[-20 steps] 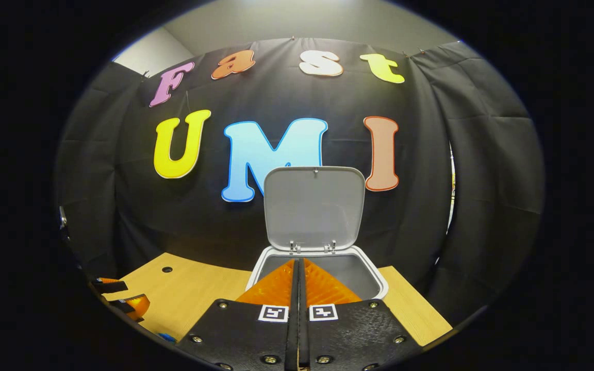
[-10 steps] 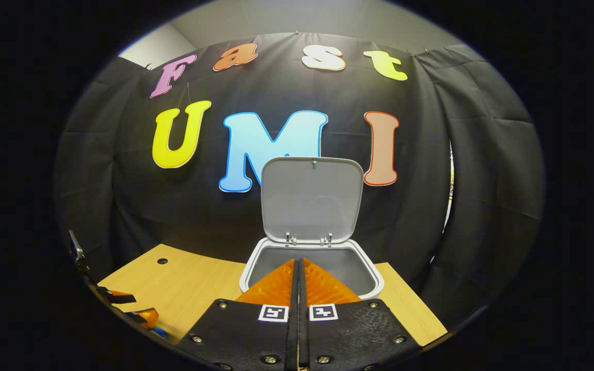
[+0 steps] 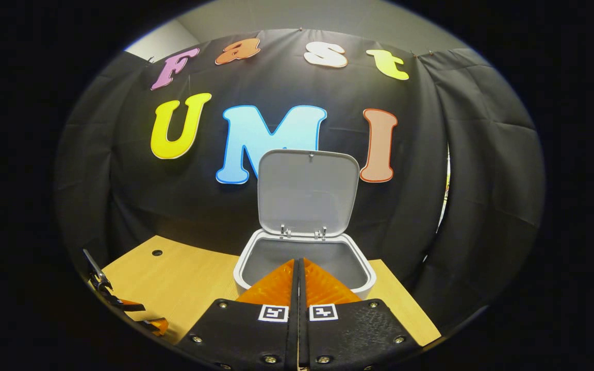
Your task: Press the lid of the desktop garbage bin to open it, pick up the crumpled paper on the desktop and throw it into the bin, then pick up the pop can on the desktop and drop it into the bin, and finally close the garbage bin lid.
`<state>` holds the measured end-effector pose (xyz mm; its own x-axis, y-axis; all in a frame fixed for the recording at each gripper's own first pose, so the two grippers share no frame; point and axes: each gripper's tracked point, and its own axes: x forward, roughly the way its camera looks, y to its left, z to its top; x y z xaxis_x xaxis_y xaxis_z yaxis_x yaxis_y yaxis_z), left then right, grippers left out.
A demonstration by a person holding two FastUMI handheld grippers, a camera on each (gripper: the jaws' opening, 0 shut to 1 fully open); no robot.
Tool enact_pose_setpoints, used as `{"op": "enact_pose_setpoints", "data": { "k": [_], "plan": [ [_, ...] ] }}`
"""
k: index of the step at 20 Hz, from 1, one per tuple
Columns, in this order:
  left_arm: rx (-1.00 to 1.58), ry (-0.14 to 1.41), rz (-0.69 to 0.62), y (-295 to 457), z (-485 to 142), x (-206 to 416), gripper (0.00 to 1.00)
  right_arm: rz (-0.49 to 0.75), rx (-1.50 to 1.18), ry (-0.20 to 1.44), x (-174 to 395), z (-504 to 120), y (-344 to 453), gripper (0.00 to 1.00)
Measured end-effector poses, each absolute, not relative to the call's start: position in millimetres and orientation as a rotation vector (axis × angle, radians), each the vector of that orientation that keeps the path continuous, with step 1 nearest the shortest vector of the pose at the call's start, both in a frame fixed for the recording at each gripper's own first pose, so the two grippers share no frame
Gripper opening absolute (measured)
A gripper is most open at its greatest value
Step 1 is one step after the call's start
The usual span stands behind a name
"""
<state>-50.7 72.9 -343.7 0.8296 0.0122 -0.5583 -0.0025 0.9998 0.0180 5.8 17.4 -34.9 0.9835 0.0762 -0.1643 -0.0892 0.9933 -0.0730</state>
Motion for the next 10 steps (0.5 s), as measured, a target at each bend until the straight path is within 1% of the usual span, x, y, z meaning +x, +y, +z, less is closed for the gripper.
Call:
{"op": "enact_pose_setpoints", "data": {
  "k": [4,10],
  "plan": [
    [0.002,0.642,0.028,73.9,-366.6,-57.8,0.95,0.074,-0.095,0.181,1.3,-39.2,13.9,0.00],
    [-0.006,0.685,0.038,76.4,-382.8,-73.7,0.96,0.072,-0.103,0.220,-3.4,-52.4,11.8,0.01]
  ]
}}
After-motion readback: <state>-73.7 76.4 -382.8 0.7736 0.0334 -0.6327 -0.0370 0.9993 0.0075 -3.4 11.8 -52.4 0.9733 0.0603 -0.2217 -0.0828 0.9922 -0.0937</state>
